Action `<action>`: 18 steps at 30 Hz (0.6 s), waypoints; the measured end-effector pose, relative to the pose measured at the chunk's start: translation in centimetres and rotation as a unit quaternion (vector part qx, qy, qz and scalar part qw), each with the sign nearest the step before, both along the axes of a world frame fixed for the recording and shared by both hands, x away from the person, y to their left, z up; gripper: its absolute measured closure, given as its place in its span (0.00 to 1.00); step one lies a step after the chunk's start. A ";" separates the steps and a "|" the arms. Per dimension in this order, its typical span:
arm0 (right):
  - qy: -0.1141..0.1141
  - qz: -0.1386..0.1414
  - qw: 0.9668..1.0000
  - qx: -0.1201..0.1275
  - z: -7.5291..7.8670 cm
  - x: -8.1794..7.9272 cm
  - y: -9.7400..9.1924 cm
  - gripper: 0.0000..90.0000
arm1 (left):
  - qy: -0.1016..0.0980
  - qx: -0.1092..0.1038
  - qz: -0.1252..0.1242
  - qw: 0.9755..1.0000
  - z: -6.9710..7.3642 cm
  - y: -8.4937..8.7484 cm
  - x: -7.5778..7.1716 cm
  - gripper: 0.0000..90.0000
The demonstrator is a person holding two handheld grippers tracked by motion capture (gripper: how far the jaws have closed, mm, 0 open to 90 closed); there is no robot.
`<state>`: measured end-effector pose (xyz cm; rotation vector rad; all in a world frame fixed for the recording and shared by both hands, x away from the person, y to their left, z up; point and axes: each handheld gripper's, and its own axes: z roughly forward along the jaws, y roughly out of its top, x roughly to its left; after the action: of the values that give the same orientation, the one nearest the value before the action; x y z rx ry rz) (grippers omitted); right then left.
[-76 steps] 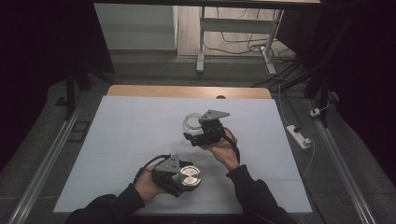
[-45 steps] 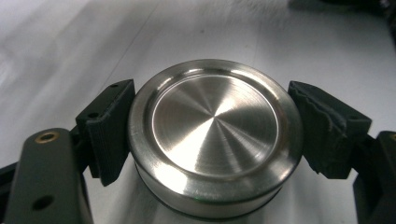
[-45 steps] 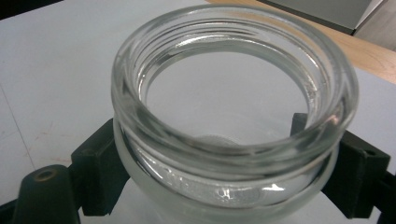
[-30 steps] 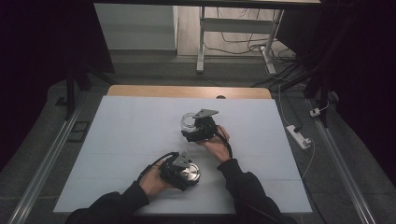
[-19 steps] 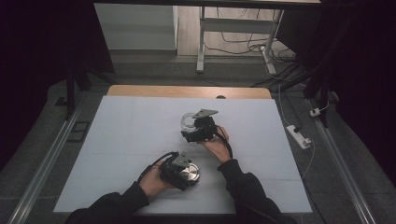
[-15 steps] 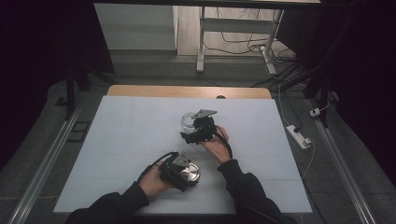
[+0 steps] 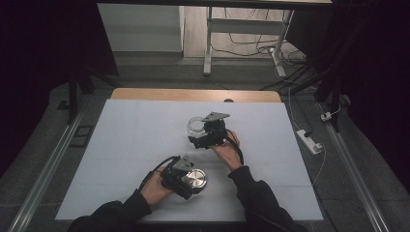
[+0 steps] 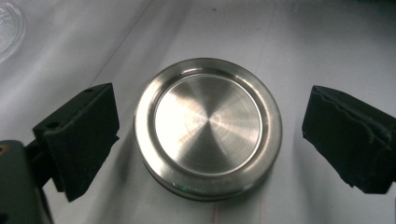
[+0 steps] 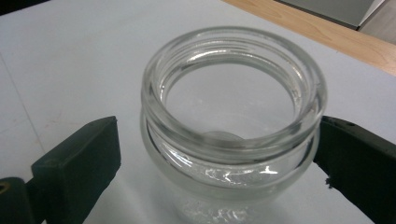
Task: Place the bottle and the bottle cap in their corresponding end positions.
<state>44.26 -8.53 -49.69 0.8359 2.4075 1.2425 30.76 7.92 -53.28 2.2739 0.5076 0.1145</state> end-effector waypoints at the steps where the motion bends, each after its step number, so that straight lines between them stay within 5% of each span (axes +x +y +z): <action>1: -0.002 0.001 1.000 0.003 0.2 -0.1 -0.1 0.01 | 0.001 -0.004 0.001 1.000 0.1 0.1 -0.1 0.05; 18: -0.007 0.020 1.000 -0.003 1.2 -1.9 -1.2 0.01 | 0.013 -0.043 0.014 0.999 1.1 2.2 -0.4 0.03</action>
<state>42.41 -9.72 -48.51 0.7792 2.4276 1.2507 30.36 10.16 -52.20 2.1868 0.5472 0.0749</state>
